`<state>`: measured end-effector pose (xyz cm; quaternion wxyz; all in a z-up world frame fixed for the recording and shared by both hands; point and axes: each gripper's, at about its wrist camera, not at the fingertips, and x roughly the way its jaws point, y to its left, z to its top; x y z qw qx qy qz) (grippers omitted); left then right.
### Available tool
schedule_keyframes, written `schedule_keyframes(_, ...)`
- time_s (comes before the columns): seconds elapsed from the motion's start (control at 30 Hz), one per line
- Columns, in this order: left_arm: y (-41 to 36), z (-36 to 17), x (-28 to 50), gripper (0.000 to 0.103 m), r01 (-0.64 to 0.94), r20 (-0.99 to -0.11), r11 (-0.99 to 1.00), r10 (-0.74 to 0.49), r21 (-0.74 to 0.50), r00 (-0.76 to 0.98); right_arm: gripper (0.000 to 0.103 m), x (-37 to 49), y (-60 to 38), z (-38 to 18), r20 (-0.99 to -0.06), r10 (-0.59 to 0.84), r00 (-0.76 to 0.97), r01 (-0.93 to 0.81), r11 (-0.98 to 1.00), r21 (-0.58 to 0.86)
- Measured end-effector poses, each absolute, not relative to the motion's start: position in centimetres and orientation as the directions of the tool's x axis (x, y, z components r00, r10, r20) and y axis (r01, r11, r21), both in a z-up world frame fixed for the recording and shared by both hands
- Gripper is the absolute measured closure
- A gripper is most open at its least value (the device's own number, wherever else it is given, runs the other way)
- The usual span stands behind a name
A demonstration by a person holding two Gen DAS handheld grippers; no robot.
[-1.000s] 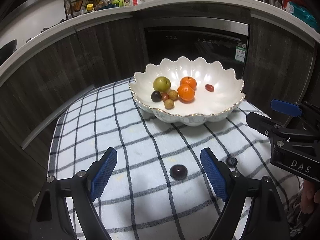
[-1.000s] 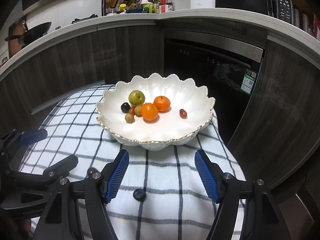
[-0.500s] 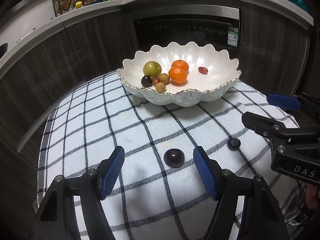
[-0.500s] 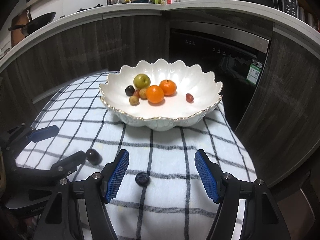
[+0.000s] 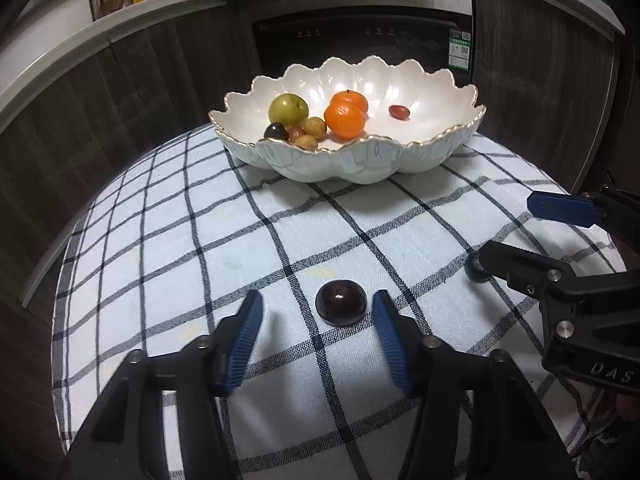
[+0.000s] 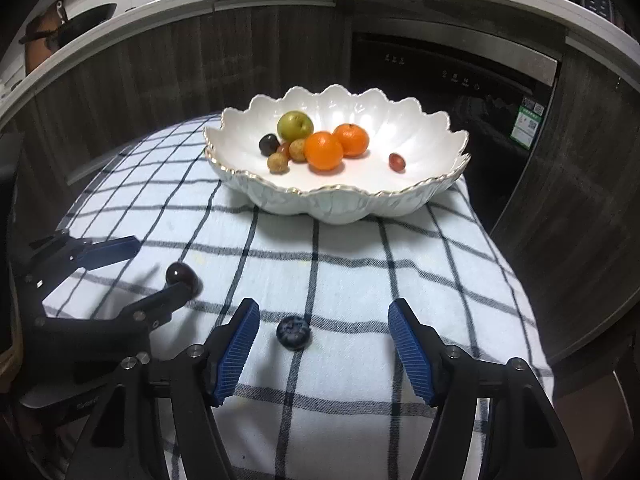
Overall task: Organize fruits
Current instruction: 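Grasp the blueberry with the right tool while the left grasps the dark plum, then carry the blueberry and dark plum over the white bowl and release both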
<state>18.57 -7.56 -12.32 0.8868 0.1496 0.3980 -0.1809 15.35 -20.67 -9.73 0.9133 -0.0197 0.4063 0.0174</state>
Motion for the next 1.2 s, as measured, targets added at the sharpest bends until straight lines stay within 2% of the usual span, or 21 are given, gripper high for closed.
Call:
schedule_keyframes(0.43, -8.3, -13.4, 19.5, 0.056, 0.469, -0.774, 0.876, -0.215, 0.117, 0.595, 0.063, 15.9, -20.0, -12.1, -0.79, 0.07, 0.609, -0.095, 0.995, 0.015)
schedule_keyframes(0.7, -8.9, -13.4, 19.7, 0.073, 0.493, -0.778, 0.864, -0.24, 0.102, 0.581, 0.074, 16.1, -19.9, -12.5, -0.793, 0.089, 0.603, -0.108, 0.994, 0.029)
schedule_keyframes(0.8, -9.0, -13.4, 19.6, 0.074, 0.497, -0.777, 0.861, -0.238, 0.109, 0.583, 0.08, 16.1, -20.0, -12.5, -0.791, 0.101, 0.604, -0.113, 0.993, 0.04)
schedule_keyframes(1.2, -9.0, -13.1, 18.8, 0.075, 0.491, -0.781, 0.866, -0.239, 0.097, 0.577, 0.08, 15.9, -20.1, -11.8, -0.78, 0.103, 0.617, -0.113, 0.993, 0.041)
